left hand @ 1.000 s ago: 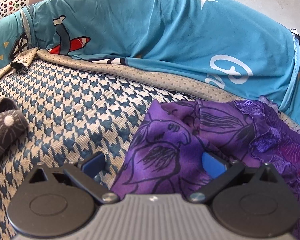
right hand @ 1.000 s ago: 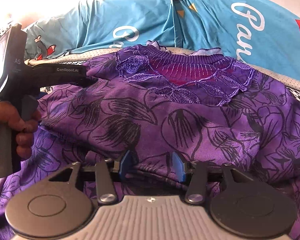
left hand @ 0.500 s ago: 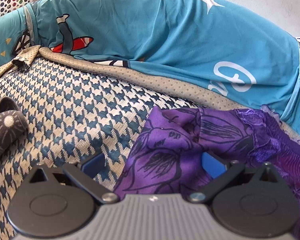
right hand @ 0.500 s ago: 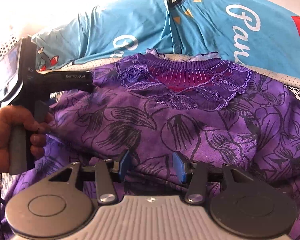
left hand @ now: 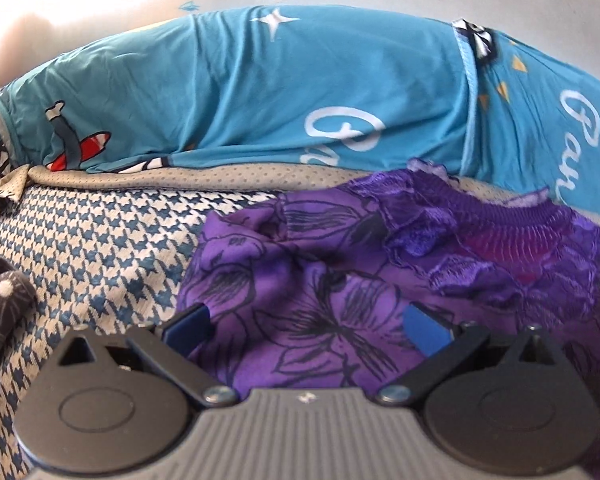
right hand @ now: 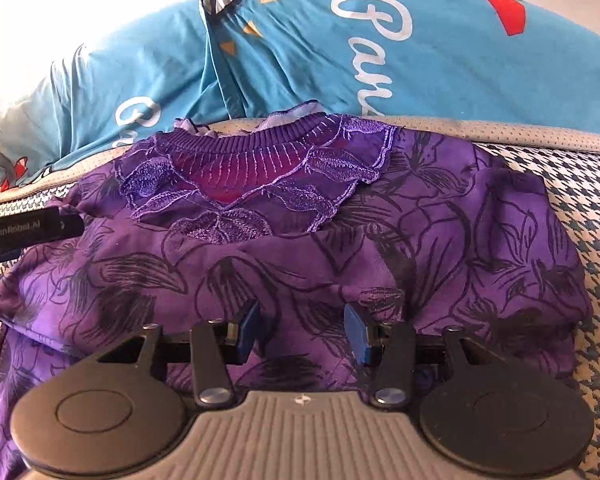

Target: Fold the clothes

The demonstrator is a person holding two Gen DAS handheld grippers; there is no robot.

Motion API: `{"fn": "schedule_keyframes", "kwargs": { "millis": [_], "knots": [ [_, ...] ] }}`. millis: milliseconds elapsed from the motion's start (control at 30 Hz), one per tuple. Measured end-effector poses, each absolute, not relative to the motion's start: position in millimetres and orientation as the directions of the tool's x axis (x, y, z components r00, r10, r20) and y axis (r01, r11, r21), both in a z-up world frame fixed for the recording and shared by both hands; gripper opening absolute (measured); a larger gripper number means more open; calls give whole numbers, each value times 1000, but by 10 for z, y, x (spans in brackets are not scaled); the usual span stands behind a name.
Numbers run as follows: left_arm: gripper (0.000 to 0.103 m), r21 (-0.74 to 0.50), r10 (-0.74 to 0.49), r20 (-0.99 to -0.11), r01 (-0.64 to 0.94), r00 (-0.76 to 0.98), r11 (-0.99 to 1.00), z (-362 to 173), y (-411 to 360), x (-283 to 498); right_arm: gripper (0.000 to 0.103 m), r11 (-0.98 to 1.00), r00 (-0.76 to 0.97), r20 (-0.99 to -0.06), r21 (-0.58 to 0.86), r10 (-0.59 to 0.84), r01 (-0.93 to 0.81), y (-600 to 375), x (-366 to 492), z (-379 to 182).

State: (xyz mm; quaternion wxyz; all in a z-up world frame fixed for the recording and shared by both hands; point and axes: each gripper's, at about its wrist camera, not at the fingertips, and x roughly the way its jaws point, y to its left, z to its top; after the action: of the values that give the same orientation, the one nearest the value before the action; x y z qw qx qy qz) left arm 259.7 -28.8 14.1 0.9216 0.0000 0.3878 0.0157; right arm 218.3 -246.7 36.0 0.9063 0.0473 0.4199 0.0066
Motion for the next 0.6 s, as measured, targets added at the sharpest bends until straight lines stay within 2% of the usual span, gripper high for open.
{"fn": "schedule_keyframes", "kwargs": {
  "millis": [167, 400, 600],
  "knots": [
    [103, 84, 63, -726, -2, 685, 996, -14, -360, 2557, 46, 998, 649, -760, 57, 32, 18, -2438, 2158, 343],
    [103, 94, 74, -719, -8, 691, 996, 53, -332, 2459, 46, 995, 659, -752, 86, 34, 47, -2450, 2137, 377],
    [103, 96, 66, -733, 7, 677, 995, 118, -370, 2314, 47, 999, 672, -741, 10, -21, 42, -2372, 2084, 442]
  ]
}}
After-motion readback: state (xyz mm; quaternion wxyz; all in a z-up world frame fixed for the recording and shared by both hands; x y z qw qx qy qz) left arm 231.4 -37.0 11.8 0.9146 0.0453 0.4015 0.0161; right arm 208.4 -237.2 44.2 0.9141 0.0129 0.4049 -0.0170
